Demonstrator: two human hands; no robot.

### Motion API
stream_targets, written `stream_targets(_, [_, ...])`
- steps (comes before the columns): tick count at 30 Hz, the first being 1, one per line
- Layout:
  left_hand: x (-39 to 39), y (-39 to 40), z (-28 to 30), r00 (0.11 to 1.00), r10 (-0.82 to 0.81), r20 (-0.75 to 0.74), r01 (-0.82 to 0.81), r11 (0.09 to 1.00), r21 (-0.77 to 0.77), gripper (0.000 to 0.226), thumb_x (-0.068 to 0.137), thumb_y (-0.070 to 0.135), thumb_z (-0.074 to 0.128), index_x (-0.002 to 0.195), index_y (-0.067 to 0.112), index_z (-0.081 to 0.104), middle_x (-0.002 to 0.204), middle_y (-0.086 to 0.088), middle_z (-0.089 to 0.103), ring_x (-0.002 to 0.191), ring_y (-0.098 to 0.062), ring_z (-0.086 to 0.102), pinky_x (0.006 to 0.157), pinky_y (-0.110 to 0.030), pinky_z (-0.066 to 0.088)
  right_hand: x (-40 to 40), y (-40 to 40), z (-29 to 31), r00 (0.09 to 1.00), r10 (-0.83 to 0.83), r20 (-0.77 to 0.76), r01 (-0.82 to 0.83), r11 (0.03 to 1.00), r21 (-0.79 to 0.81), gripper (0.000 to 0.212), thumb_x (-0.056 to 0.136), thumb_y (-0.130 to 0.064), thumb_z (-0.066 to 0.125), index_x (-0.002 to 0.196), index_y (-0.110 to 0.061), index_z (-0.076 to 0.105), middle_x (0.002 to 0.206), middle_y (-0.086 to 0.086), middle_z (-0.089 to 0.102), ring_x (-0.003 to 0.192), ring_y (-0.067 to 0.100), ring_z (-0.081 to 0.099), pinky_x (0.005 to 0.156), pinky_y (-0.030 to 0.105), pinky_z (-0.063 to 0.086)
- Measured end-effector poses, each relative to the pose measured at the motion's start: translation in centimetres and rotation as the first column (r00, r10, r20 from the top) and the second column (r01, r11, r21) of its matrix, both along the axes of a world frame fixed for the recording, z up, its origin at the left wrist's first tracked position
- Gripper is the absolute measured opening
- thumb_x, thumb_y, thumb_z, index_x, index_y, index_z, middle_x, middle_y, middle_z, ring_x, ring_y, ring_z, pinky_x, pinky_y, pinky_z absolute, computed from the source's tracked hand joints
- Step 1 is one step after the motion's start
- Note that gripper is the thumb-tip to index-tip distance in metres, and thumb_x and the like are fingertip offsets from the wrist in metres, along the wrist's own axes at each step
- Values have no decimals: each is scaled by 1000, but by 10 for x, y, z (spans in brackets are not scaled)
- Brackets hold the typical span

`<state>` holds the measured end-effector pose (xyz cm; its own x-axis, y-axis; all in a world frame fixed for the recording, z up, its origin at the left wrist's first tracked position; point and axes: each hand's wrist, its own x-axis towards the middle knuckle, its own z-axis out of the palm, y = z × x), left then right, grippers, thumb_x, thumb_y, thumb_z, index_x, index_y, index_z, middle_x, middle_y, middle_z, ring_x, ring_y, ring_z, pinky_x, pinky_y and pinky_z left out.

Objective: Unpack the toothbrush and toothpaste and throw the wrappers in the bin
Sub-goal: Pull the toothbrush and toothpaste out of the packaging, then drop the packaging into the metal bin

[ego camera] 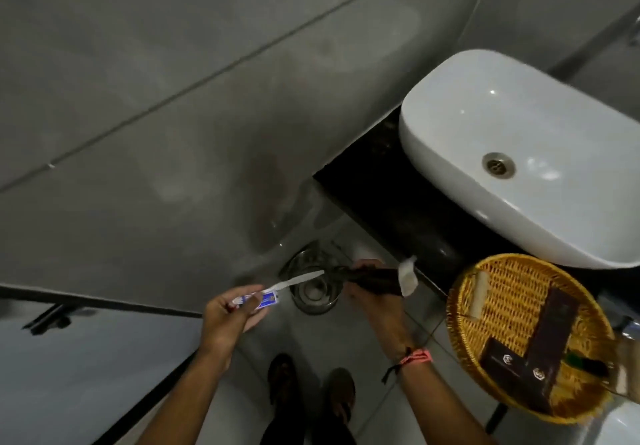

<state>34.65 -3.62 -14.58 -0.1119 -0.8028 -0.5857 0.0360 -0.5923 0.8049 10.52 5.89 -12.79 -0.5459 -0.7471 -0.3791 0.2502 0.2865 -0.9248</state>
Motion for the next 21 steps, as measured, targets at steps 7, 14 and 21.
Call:
stream_targets(7, [9, 7, -90, 996, 60, 72, -64, 996, 65, 15, 86, -9, 69, 94, 2, 75, 84, -14, 78, 75, -22, 78, 60, -20, 63, 14, -12, -124, 980, -198, -13, 198, 967, 162, 14, 78, -29, 82, 86, -31, 72, 85, -9, 79, 84, 6, 75, 66, 11, 57])
stream_targets(14, [8, -17, -179, 993, 83, 84, -87, 995, 50, 16, 87, -8, 68, 90, 7, 75, 73, -1, 82, 71, -16, 79, 60, -20, 62, 4, -39, -227, 849, 255, -463, -106, 940, 323, 15, 77, -6, 72, 91, -9, 70, 89, 7, 73, 81, 22, 70, 76, 45, 61])
stream_targets(21, [-2, -40, -226, 997, 4, 76, -8, 999, 51, 12, 86, -8, 68, 95, -1, 73, 76, -6, 79, 69, -16, 77, 62, -23, 64, 3, -59, -293, 609, 592, -528, -450, 806, 384, 24, 72, 15, 70, 90, 0, 74, 118, 17, 67, 115, 32, 63, 100, 30, 50])
